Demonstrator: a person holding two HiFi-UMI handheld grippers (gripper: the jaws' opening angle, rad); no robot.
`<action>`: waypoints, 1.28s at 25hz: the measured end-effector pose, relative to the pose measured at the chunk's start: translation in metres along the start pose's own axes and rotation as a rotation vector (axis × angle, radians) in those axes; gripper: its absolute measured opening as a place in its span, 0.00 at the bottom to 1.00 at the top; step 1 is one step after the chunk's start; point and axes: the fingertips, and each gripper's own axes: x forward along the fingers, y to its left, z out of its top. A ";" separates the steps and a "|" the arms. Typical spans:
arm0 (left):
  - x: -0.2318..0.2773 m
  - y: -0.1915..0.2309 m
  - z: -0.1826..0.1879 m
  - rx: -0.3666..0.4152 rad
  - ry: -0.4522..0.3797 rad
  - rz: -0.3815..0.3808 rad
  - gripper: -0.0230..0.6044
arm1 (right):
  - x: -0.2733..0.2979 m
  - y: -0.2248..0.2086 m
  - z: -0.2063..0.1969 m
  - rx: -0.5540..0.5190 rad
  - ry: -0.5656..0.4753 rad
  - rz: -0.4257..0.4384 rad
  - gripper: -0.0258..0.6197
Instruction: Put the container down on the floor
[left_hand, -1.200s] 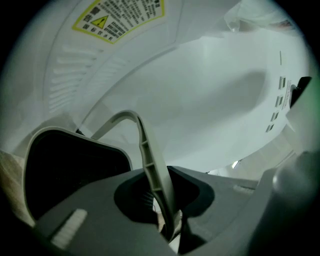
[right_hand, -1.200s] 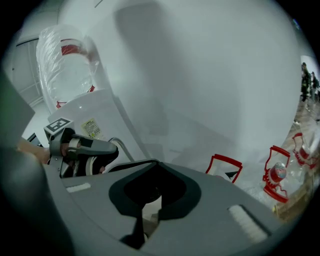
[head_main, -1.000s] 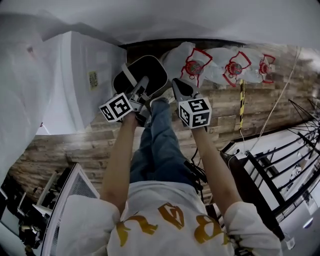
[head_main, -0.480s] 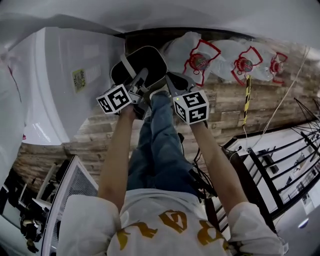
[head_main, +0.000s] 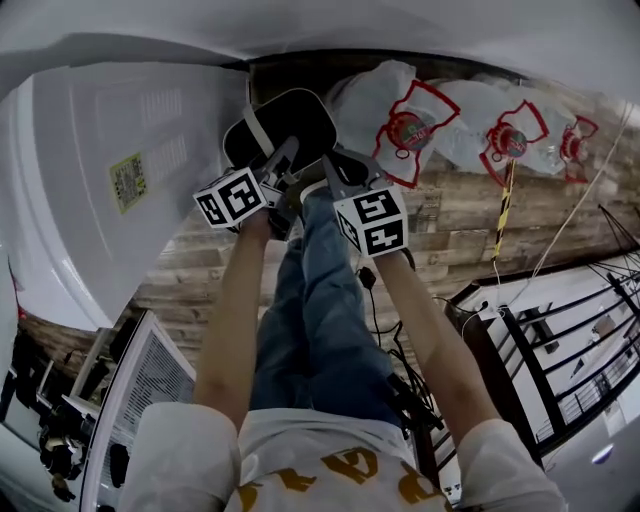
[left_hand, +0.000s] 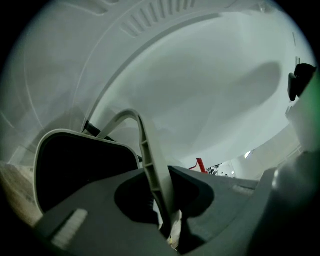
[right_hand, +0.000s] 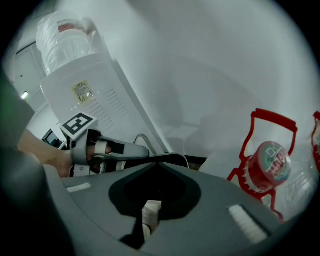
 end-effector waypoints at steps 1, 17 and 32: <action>0.003 0.007 -0.001 -0.004 0.001 0.006 0.12 | 0.004 0.000 -0.002 0.008 -0.002 0.006 0.08; 0.046 0.096 -0.018 -0.022 0.075 0.128 0.08 | 0.063 0.000 -0.031 0.087 -0.009 0.048 0.08; 0.075 0.139 -0.046 0.049 0.141 0.147 0.08 | 0.094 -0.015 -0.057 0.071 0.071 0.025 0.08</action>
